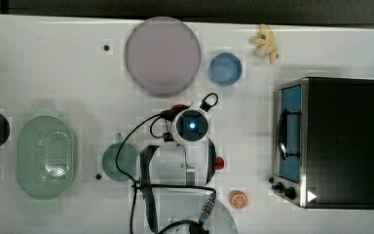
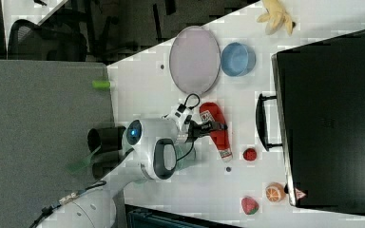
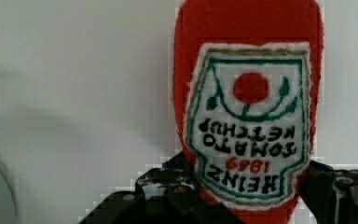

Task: Pick Ketchup from the table and place it in strainer.

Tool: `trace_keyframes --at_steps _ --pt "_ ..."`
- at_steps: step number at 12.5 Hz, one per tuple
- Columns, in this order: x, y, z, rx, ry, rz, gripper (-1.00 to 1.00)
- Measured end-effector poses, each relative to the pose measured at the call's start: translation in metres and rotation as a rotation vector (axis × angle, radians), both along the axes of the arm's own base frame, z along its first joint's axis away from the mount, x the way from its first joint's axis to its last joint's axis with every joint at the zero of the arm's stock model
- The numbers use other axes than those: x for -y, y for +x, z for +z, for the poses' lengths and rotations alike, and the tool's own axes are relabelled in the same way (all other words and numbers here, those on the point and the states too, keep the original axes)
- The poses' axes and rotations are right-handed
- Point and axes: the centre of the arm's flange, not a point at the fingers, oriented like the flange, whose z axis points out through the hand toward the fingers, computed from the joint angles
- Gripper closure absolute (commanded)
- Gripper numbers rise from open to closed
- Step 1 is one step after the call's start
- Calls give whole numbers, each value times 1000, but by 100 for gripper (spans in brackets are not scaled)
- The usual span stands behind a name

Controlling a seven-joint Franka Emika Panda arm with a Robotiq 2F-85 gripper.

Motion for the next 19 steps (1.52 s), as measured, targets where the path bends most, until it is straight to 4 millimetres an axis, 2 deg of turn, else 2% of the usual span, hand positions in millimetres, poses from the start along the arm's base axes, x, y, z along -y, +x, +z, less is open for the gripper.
trace_keyframes --at_steps 2,4,6,11,14,17,19 --pt "-3 4 9 17 -1 6 -18" --pt "-4 6 33 18 -12 13 -18" --pt "2 8 80 18 -35 7 -18" --pt "14 24 219 61 -82 -17 -18" --pt "13 15 281 11 -99 -29 -18" --pt "-8 15 315 34 -97 -40 -18" --pt "-43 15 318 42 -66 -72 -18"
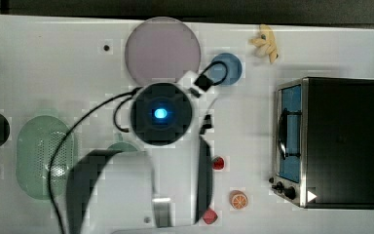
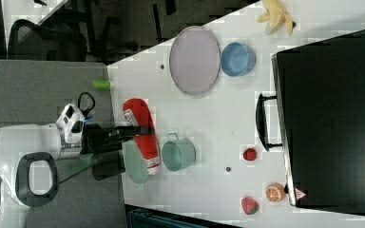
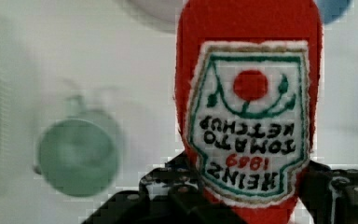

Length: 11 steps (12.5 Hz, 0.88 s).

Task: Pick Ketchup from the table and place it in strainer.

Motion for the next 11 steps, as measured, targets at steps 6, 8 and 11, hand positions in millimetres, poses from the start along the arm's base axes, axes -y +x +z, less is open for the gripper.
trace_keyframes --at_steps 6,8,11 --pt "-180 -32 -41 -41 -4 -34 -18" --pt "-238 -47 -59 -10 45 1 -18" --pt "-294 -58 -81 21 143 4 -18"
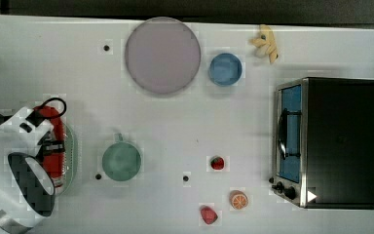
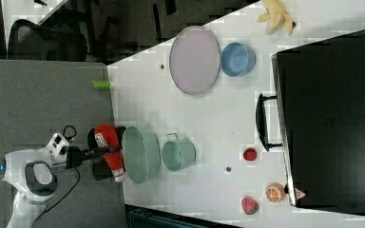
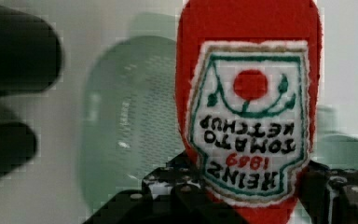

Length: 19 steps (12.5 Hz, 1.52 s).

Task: Pick Ketchup from the table and place it in strainer.

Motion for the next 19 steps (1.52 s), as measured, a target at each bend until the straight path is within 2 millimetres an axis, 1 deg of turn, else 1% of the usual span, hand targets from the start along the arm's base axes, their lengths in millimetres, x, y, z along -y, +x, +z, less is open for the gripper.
trace_keyframes --at_steps 2,5,8,9,10,12,13,16,18,19 --pt "-15 -1 -22 -30 41 -46 -18" --pt "-20 5 -63 -85 82 -148 -18" --pt "-26 7 -109 -148 120 -215 -18" --pt "-28 8 -119 -156 136 -230 -24" --pt "-30 9 -125 -150 152 -235 -43" --pt "-31 7 -139 -153 146 -232 -88" --pt "-32 5 -142 -146 144 -228 -100" --pt "-35 0 -142 -147 148 -238 -100" --pt "-32 3 -131 -142 134 -286 -100" --pt "-29 6 -119 -134 122 -301 -100"
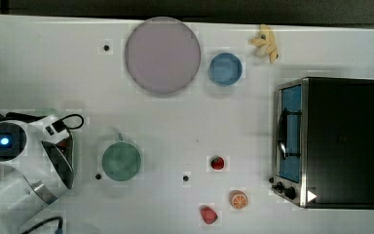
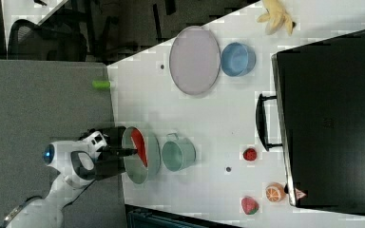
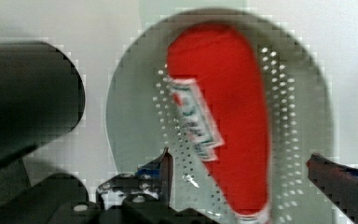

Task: Pick Ketchup from the table and place it in strainer.

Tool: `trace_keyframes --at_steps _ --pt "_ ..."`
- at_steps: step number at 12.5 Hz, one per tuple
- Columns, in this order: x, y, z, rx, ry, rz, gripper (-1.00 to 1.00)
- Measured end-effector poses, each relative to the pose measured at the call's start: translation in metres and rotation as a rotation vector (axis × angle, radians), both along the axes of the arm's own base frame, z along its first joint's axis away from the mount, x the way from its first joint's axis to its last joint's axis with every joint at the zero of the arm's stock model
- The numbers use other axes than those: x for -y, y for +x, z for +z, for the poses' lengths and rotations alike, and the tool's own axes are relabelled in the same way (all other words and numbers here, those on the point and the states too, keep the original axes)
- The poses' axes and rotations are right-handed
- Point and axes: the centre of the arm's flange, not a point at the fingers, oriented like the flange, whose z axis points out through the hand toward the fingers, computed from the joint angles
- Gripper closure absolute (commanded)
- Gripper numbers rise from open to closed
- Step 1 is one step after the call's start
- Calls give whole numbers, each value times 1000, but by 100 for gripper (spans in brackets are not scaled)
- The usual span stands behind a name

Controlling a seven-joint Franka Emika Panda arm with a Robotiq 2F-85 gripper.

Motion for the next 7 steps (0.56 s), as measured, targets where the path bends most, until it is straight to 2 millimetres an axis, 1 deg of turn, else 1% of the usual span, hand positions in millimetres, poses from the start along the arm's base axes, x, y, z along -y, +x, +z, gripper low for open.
trace_keyframes --at_steps 1,2,3,4,6,7 --pt "7 3 17 10 -25 -13 -100" --pt "17 5 37 18 -65 -21 -100" --pt "30 10 62 37 -101 -40 -100" --pt "44 18 90 49 -134 -70 -100" --pt "76 44 159 115 -155 -147 -100" --pt "96 57 190 133 -168 -191 -100"
